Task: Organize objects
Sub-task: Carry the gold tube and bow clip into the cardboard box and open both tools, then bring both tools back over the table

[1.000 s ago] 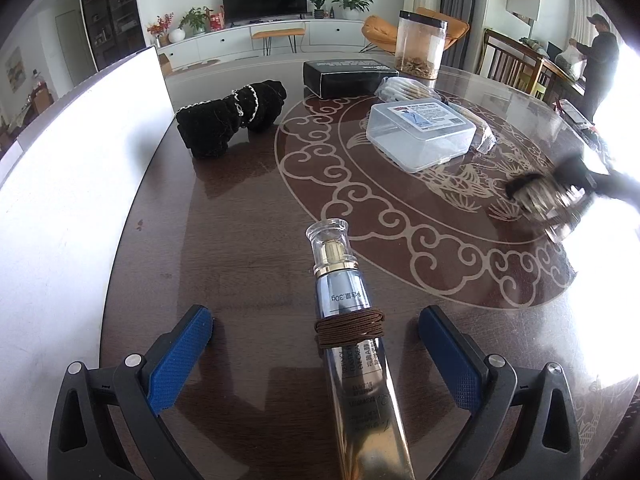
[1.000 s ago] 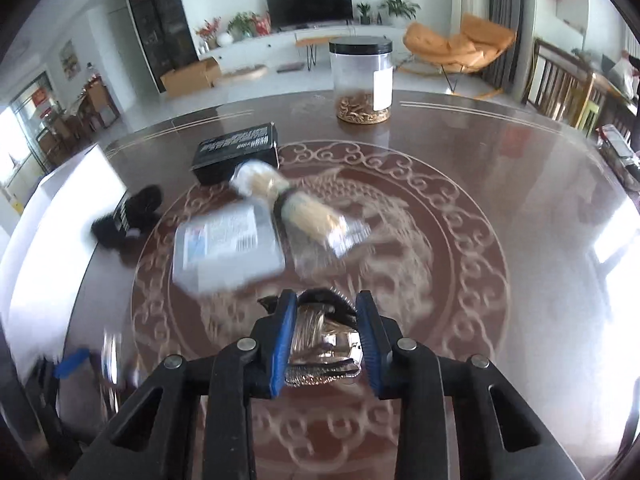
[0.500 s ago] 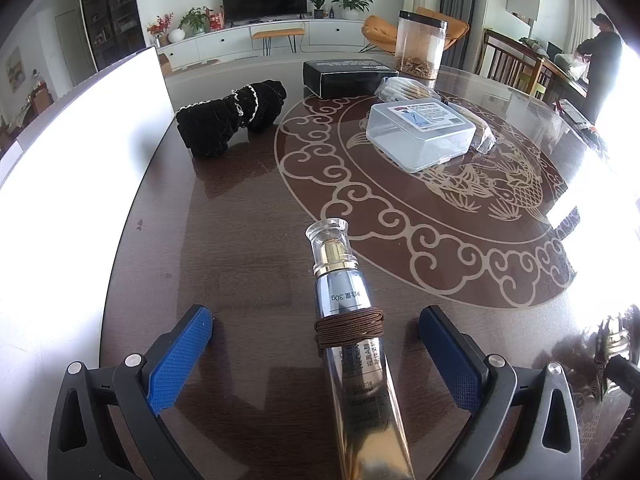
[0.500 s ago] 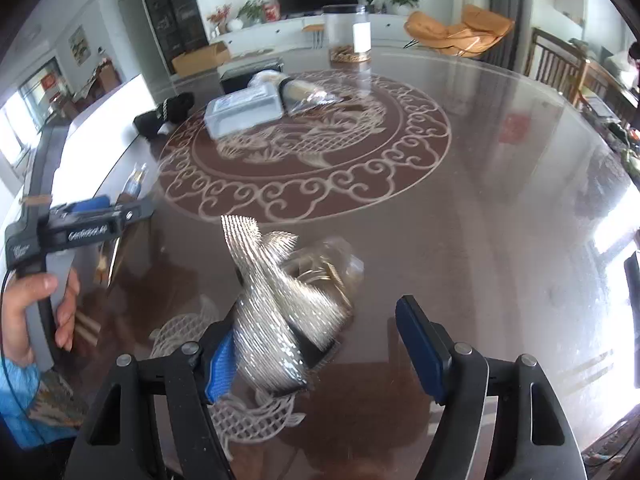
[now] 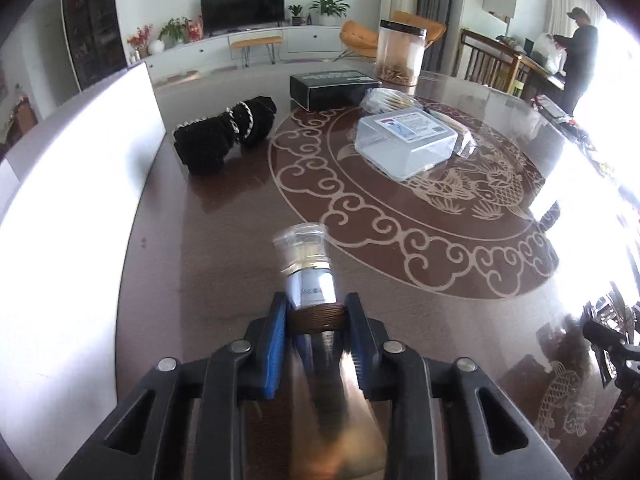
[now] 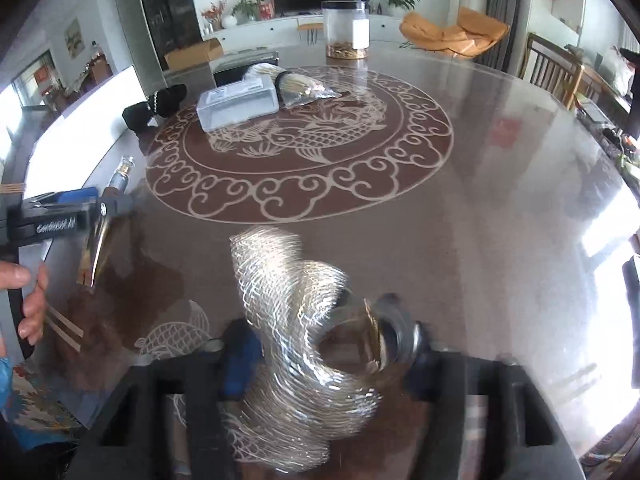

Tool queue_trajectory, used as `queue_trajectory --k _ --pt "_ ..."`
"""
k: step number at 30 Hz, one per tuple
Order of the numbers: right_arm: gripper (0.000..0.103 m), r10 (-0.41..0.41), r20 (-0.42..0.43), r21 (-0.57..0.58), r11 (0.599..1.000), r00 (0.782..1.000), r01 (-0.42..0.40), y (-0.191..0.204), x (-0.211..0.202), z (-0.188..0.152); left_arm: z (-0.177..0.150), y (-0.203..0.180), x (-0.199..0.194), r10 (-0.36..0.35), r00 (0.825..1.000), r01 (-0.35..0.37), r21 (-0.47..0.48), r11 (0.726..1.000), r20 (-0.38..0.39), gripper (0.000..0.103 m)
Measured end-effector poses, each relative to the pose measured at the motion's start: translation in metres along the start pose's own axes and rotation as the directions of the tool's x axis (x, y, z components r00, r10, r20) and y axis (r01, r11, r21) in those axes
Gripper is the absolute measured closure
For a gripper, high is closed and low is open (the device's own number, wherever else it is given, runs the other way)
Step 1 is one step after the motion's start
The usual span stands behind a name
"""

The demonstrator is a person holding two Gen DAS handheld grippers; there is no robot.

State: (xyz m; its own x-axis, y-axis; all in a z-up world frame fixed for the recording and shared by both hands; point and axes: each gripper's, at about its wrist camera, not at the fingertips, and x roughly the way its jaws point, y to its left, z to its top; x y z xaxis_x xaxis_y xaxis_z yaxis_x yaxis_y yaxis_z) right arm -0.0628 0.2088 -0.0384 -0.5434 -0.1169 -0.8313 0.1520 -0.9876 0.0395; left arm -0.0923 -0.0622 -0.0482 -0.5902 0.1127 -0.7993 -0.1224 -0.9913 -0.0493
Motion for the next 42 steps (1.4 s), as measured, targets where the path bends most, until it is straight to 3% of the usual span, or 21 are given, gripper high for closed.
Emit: queue_trajectory --k 6,10,16,20,22,24,27,30,32,34,35,36,37,39,41,42 --pt "0.052 0.005 0.1 0.045 0.999 0.995 -0.01 0.0 -0.025 -0.01 -0.035 0.012 -0.038 -0.086 0.991 0.091 -0.049 0.995 0.102 0.076" --pt "0.052 0.025 0.107 0.027 0.999 0.994 -0.028 0.011 -0.031 -0.012 -0.05 0.011 -0.086 -0.146 0.969 0.159 -0.053 0.986 0.2 0.076" --pt "0.052 0.105 0.121 -0.014 0.994 0.987 -0.104 0.049 -0.053 0.004 -0.059 0.039 -0.179 -0.222 0.909 0.273 -0.102 0.957 0.351 0.076" --pt "0.052 0.19 0.182 -0.124 0.978 0.965 -0.17 0.103 -0.086 0.035 -0.059 0.076 -0.254 -0.168 0.851 0.264 -0.128 0.956 0.498 0.076" --pt "0.052 0.26 0.197 -0.183 0.957 0.945 -0.225 0.14 -0.102 0.053 -0.06 0.095 -0.28 -0.127 0.836 0.241 -0.148 0.959 0.533 0.076" --pt "0.052 0.346 0.194 -0.232 0.925 0.918 -0.3 0.179 -0.116 0.07 -0.061 0.118 -0.3 -0.066 0.839 0.193 -0.182 0.964 0.54 0.076" --pt "0.052 0.468 0.158 -0.289 0.864 0.869 -0.413 0.235 -0.129 0.088 -0.061 0.159 -0.308 0.025 0.877 0.118 -0.265 0.957 0.48 0.076" --pt "0.052 0.575 0.069 -0.34 0.782 0.815 -0.522 0.297 -0.124 0.094 -0.059 0.207 -0.282 0.09 0.95 0.024 -0.354 0.935 0.3 0.076" --pt "0.052 0.606 0.0 -0.363 0.742 0.796 -0.564 0.334 -0.111 0.092 -0.058 0.236 -0.243 0.122 0.987 -0.074 -0.387 0.919 0.1 0.074" --pt "0.051 0.6 -0.11 -0.379 0.711 0.792 -0.592 0.37 -0.087 0.085 -0.058 0.254 -0.208 0.168 0.984 -0.178 -0.394 0.902 -0.061 0.067" --pt "0.045 0.592 -0.157 -0.38 0.703 0.791 -0.601 0.383 -0.075 0.083 -0.059 0.263 -0.19 0.188 0.973 -0.226 -0.4 0.888 -0.132 0.061" --pt "0.035 0.591 -0.193 -0.376 0.693 0.783 -0.616 0.393 -0.063 0.079 -0.059 0.268 -0.18 0.202 0.965 -0.253 -0.405 0.879 -0.165 0.048" --pt "0.031 0.591 -0.204 -0.369 0.692 0.78 -0.621 0.396 -0.058 0.077 -0.06 0.271 -0.173 0.218 0.96 -0.273 -0.413 0.869 -0.176 0.039" --pt "0.026 0.6 -0.187 -0.345 0.701 0.778 -0.624 0.388 -0.054 0.077 -0.057 0.274 -0.173 0.263 0.954 -0.3 -0.43 0.851 -0.146 0.033" --pt "0.019 0.626 -0.133 -0.314 0.708 0.768 -0.632 0.364 -0.059 0.081 -0.05 0.27 -0.176 0.298 0.949 -0.312 -0.442 0.841 -0.104 0.032" --pt "0.017 0.625 -0.098 -0.305 0.722 0.775 -0.621 0.35 -0.062 0.083 -0.047 0.267 -0.178 0.306 0.948 -0.31 -0.446 0.84 -0.084 0.032"
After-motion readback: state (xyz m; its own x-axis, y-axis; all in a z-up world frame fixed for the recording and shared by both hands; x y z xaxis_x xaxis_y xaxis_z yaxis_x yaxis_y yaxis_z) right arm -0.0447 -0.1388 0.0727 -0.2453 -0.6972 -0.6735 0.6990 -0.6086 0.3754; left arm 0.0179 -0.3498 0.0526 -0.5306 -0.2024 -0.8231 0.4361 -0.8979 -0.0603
